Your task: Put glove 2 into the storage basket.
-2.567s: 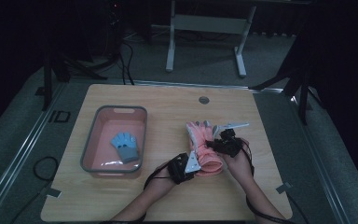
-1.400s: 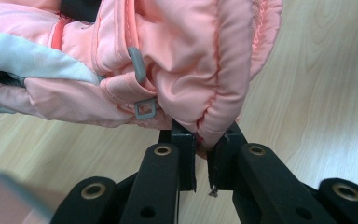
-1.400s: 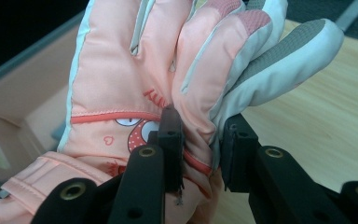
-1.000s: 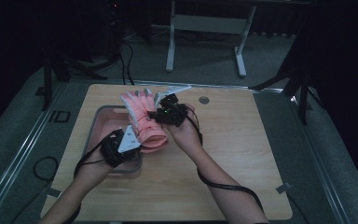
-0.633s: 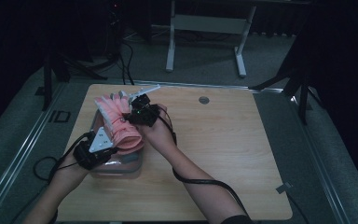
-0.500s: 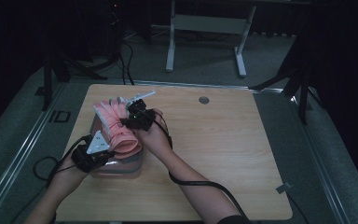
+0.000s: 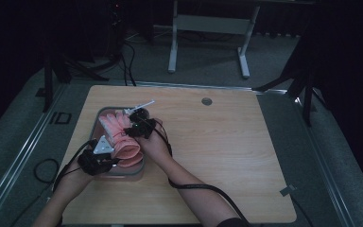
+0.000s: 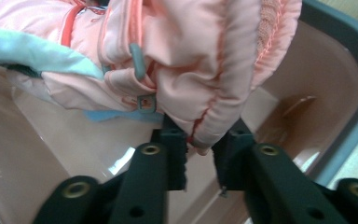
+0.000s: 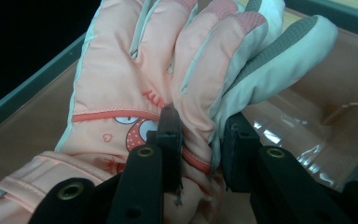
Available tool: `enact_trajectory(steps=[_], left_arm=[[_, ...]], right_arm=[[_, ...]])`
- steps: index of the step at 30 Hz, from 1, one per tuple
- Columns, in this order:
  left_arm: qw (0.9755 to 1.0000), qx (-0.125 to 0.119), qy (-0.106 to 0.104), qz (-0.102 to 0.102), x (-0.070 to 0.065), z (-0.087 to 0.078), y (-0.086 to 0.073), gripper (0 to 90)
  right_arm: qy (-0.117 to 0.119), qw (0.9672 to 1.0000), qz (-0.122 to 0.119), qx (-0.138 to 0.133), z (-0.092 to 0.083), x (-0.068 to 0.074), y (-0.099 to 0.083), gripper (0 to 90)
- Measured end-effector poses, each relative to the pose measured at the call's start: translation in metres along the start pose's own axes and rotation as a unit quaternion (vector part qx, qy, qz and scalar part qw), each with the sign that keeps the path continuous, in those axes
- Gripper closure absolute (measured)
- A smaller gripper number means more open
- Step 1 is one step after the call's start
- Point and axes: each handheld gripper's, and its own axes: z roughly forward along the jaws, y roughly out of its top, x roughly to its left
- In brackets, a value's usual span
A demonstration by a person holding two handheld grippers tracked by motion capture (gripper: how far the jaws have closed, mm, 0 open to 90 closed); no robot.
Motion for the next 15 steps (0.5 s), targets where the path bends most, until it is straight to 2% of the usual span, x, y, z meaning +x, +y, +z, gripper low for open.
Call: enact_trajectory(steps=[3, 5, 7, 11, 13, 15], left_arm=[[1.0, 0.002, -0.004, -0.008, 0.0, 0.003, 0.0, 65.9], [0.9999, 0.005, -0.007, -0.011, -0.001, 0.005, -0.001, 61.9], [0.9999, 0.004, -0.008, -0.014, -0.001, 0.007, -0.001, 58.3], [0.9996, -0.003, -0.013, -0.024, -0.001, 0.008, -0.002, 54.5], [0.9994, -0.008, -0.012, -0.032, 0.0, 0.007, -0.003, 52.4], [0.9989, -0.018, -0.012, -0.041, 0.0, 0.005, -0.003, 52.0]], right_arm=[[0.002, 1.0, 0.001, 0.005, 0.004, -0.002, 0.001, 69.4], [-0.004, 0.9999, -0.008, 0.012, 0.006, 0.0, 0.003, 66.3], [-0.007, 0.9998, -0.011, 0.015, 0.005, 0.0, 0.005, 59.4], [0.003, 1.0, -0.005, 0.008, 0.001, -0.005, 0.005, 47.3], [-0.003, 0.9999, -0.014, 0.002, -0.003, -0.005, 0.006, 44.4], [-0.019, 0.9993, -0.03, -0.012, -0.009, -0.005, 0.007, 34.5]])
